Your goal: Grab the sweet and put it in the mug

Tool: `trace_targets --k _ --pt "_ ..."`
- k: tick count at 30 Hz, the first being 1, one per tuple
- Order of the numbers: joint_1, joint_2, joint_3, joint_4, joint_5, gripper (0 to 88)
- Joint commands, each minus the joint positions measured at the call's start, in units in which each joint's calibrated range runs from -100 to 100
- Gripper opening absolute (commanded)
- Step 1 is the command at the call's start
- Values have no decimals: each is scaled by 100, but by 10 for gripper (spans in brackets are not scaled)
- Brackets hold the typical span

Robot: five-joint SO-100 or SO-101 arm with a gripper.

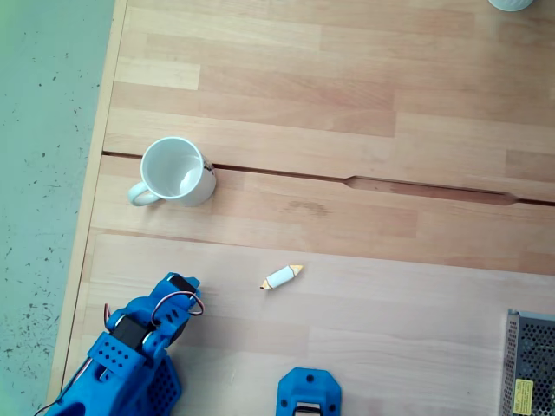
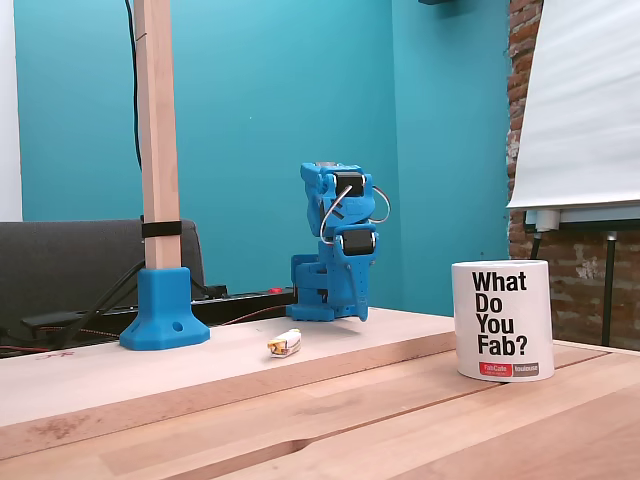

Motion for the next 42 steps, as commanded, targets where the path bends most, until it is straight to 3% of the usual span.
trace_targets --k 1,28,42 --pt "0 -88 -80 -63 5 0" --pt "254 -97 -196 -95 -34 0" --pt "-704 -97 -2257 -15 -39 0"
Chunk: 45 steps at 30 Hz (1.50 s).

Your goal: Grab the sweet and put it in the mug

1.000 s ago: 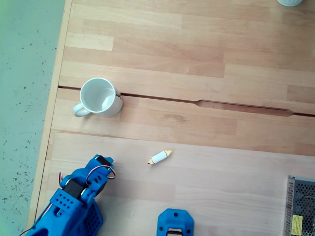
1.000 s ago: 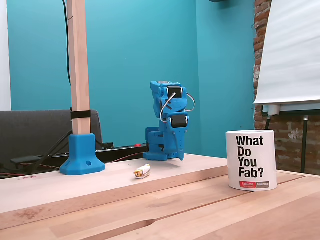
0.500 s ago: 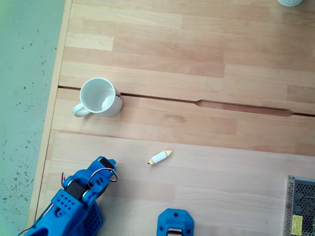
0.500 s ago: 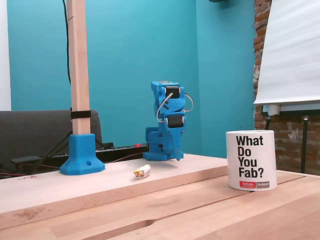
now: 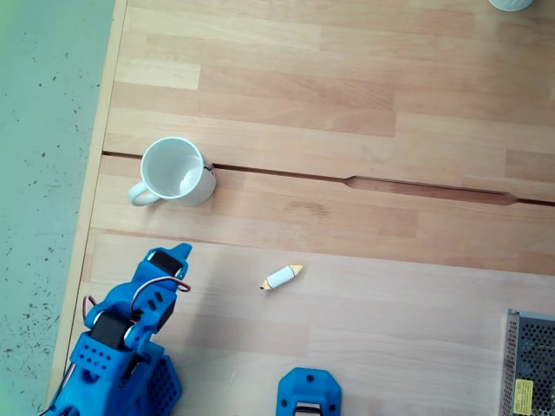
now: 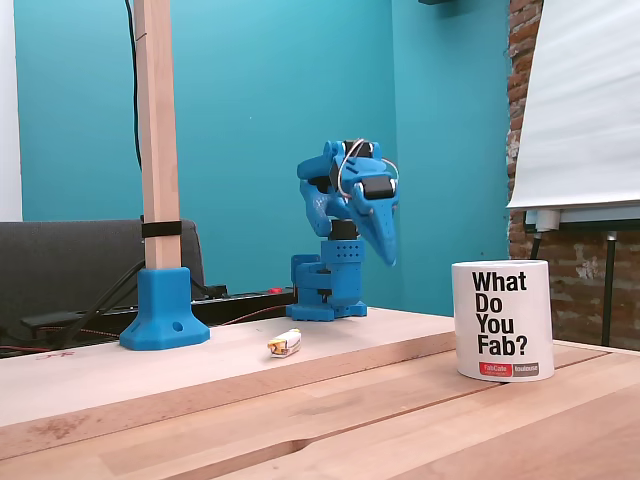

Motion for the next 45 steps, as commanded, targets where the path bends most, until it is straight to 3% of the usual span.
trace_targets --k 1,11,22,30,45 --pt "-157 -97 -535 -15 -10 0" --pt "-150 -88 -553 1 -15 0" --pt "969 -80 -214 9 10 337" --pt "1709 -88 -107 776 -49 374" --pt "1317 93 -1035 993 -1480 374"
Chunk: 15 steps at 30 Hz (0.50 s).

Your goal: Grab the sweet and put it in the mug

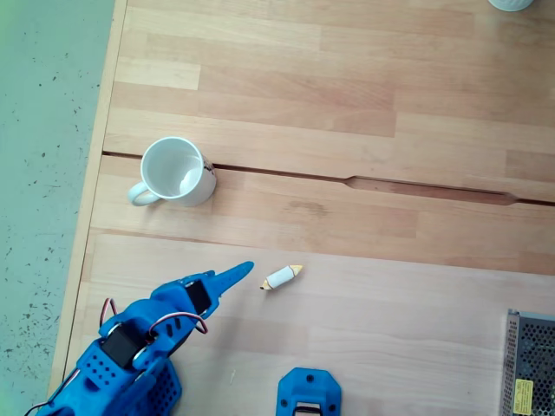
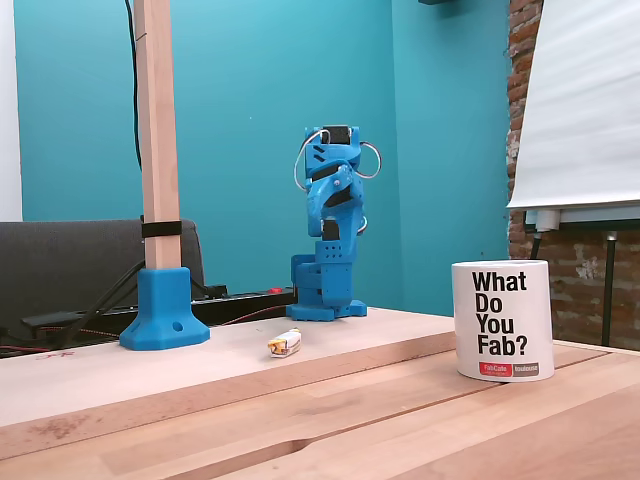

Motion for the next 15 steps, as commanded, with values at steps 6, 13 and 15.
trace_targets --k 6,13,15 --pt "-20 944 -505 17 -728 373" --pt "53 1692 -1192 444 -821 374" --pt "53 1890 -1522 751 -830 374"
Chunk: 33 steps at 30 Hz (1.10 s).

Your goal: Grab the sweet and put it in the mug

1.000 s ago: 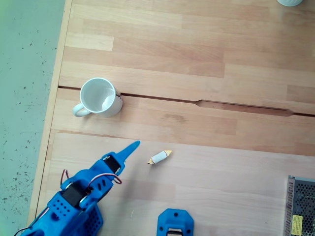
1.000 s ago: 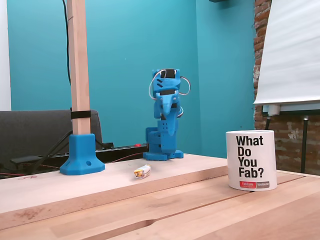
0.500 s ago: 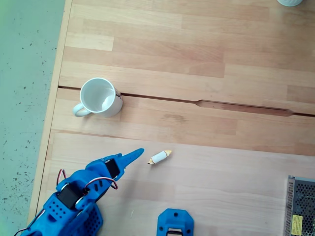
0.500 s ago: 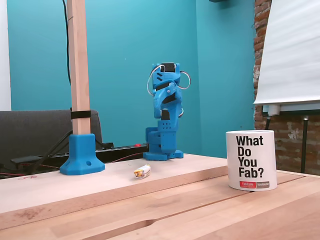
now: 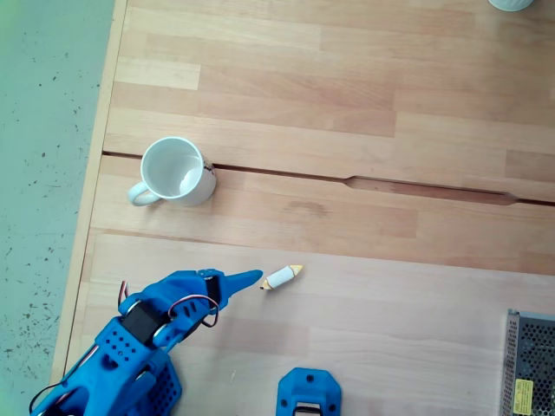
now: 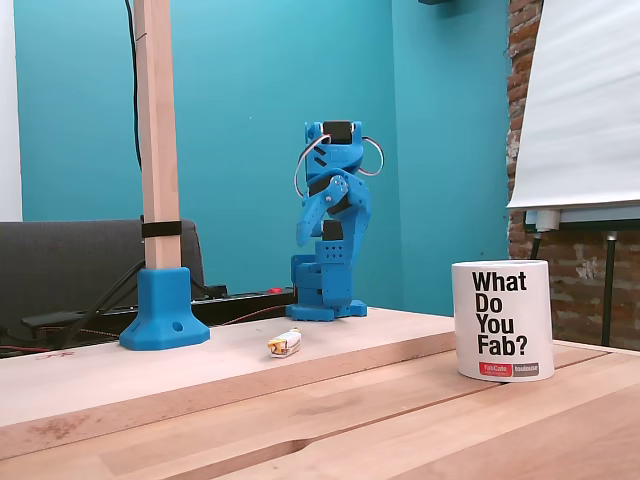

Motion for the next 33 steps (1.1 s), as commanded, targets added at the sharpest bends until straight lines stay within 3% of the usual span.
trace_targets --k 1,13,18,33 --pt "31 241 -759 513 -24 374" --pt "314 2195 -2588 2070 -34 374" --pt "677 2633 -2873 2263 -34 374" --pt "684 2590 -3141 2320 -29 374"
